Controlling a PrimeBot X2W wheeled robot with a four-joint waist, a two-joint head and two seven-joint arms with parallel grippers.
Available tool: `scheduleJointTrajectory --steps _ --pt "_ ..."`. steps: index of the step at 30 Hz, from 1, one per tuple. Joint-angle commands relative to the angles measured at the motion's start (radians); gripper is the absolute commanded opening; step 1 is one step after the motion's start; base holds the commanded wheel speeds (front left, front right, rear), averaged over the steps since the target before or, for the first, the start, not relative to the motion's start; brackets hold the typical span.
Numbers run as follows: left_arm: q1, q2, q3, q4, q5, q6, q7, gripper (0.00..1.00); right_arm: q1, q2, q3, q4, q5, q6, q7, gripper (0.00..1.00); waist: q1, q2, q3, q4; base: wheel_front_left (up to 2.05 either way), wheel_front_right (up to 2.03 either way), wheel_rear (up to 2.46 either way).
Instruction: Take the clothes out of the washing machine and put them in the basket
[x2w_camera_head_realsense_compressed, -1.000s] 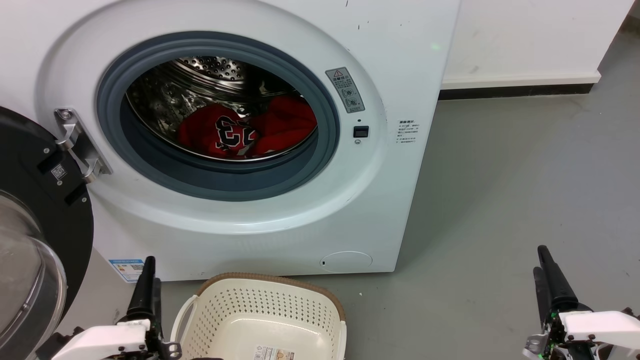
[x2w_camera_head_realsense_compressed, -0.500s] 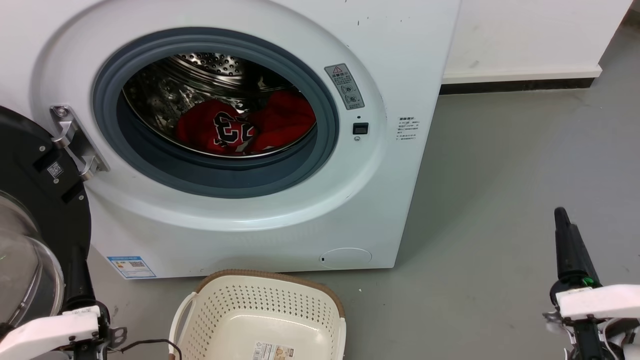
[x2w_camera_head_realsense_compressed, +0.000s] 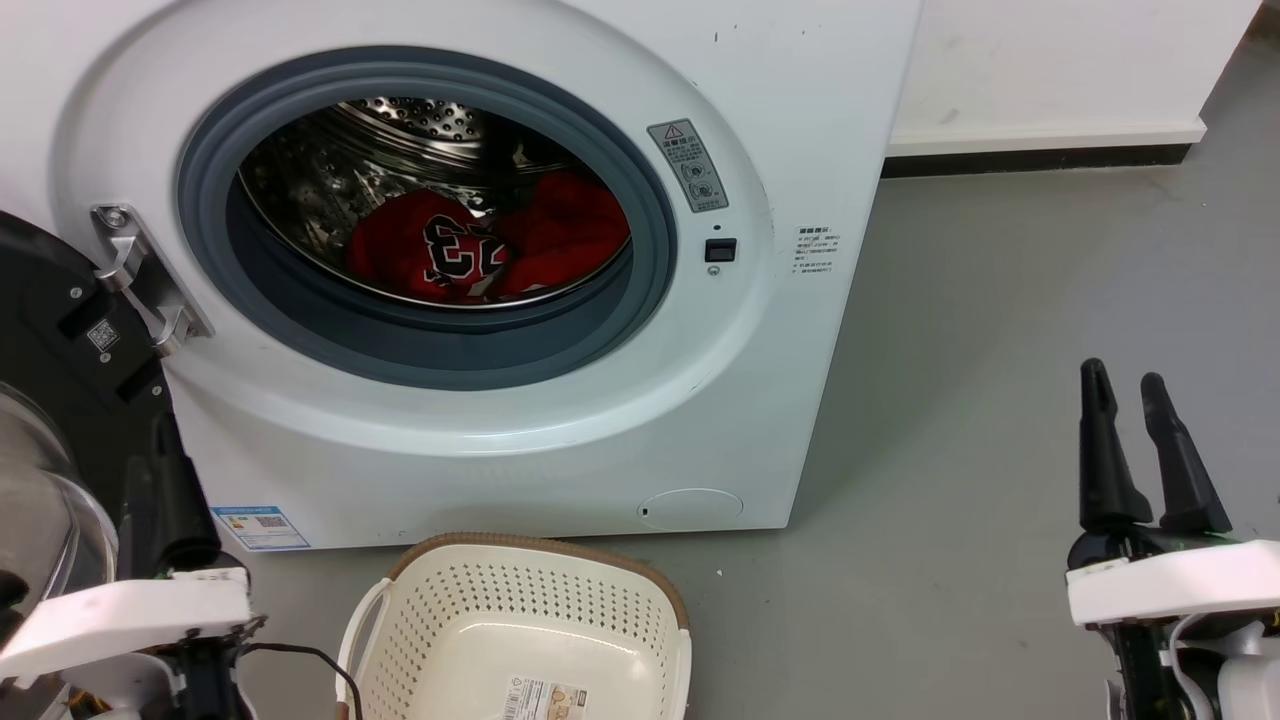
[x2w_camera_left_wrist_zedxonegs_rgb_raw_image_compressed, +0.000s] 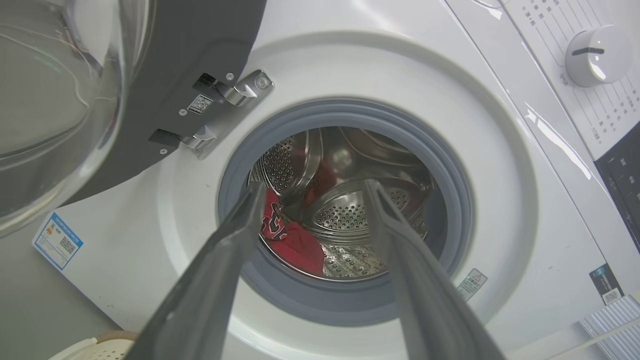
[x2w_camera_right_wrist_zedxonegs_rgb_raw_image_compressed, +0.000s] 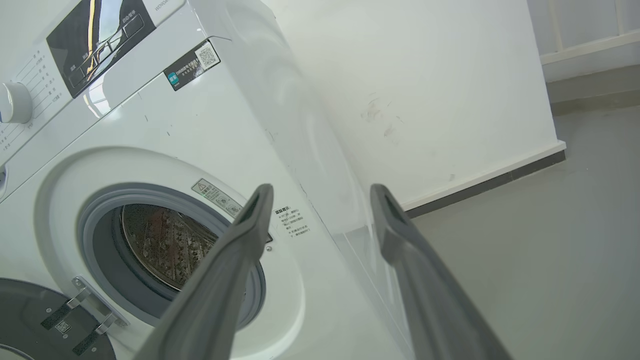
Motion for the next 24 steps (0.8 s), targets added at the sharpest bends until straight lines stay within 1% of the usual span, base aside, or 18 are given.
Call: scheduleJointTrajectory --steps 1,6,9,13,15,18,24 --pt "-0.002 0.003 -0.009 -0.03 0.03 0.008 -0.006 1.0 -0.024 -0.004 0.006 -0.025 -0.037 0.0 -0.009 1.0 0.0 0.0 0.001 0.0 0.0 0.0 0.0" --pt "0.028 0.003 -0.082 -0.078 0.144 0.026 -0.022 1.0 -0.015 -0.005 0.028 -0.049 -0.152 0.0 -0.024 1.0 0.0 0.0 0.003 -0.003 0.0 0.0 0.0" --pt "0.044 0.003 -0.122 -0.084 0.209 0.037 -0.03 1.0 -0.004 -0.005 0.036 -0.045 -0.203 0.0 -0.033 1.0 0.0 0.0 0.003 -0.005 0.0 0.0 0.0" --pt "0.055 0.003 -0.161 -0.091 0.299 0.033 -0.042 1.0 0.004 -0.005 0.046 -0.047 -0.271 0.0 -0.045 1.0 0.0 0.0 0.003 -0.006 0.0 0.0 0.0" --pt "0.06 0.003 -0.178 -0.094 0.347 0.038 -0.047 1.0 0.01 -0.005 0.054 -0.041 -0.285 0.0 -0.05 1.0 0.0 0.0 0.003 -0.007 0.0 0.0 0.0" --pt "0.061 0.003 -0.191 -0.113 0.376 0.058 -0.056 1.0 0.016 -0.005 0.065 -0.031 -0.262 0.0 -0.058 1.0 0.0 0.0 0.002 -0.008 0.0 0.0 0.0" --pt "0.074 0.004 -0.216 -0.136 0.469 0.052 -0.071 1.0 0.02 -0.005 0.068 -0.03 -0.334 0.0 -0.074 1.0 0.0 0.0 0.002 -0.011 0.0 0.0 0.0"
